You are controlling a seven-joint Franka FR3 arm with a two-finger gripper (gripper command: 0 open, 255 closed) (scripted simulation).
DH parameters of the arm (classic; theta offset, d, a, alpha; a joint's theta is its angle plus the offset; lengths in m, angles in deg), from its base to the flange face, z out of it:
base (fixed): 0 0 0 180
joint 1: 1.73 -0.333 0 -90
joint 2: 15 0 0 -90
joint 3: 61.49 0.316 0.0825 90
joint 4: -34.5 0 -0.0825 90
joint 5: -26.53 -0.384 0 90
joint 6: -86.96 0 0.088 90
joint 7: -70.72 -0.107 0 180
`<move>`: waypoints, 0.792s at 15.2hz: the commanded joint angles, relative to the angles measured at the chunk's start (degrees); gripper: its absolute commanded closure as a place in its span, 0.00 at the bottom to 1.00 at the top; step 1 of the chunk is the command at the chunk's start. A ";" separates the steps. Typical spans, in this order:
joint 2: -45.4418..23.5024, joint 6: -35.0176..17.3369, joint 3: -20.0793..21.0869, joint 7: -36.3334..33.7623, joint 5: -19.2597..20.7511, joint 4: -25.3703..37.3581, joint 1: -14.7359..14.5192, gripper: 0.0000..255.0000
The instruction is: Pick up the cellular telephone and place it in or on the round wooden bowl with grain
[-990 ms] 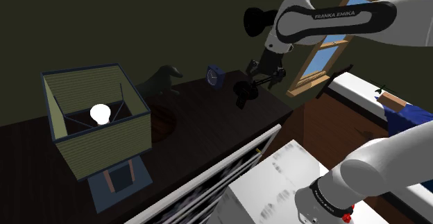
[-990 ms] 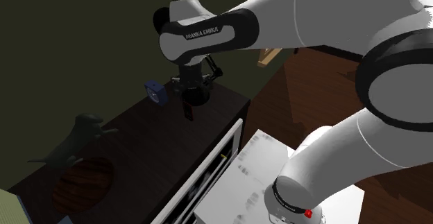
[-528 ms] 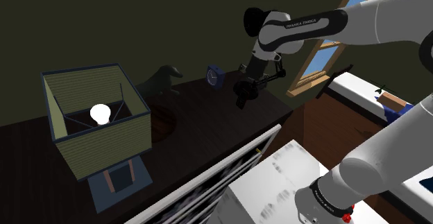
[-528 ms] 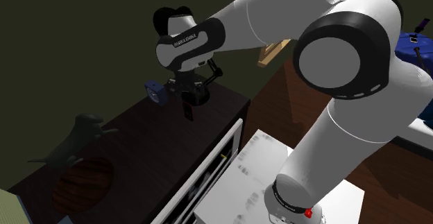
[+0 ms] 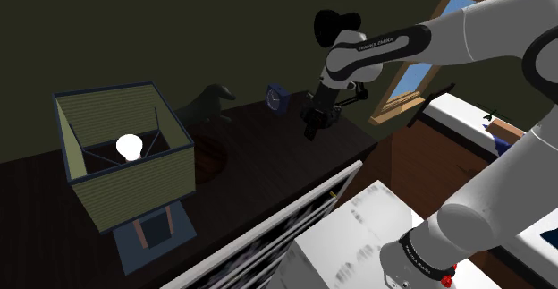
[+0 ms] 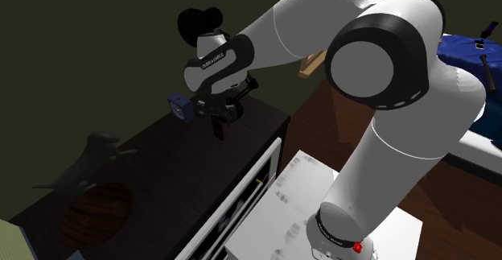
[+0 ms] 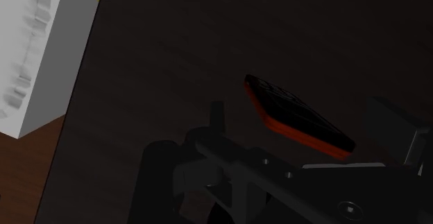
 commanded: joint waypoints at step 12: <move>-0.18 -0.47 -0.01 0.08 -0.02 -0.25 0.01 1.00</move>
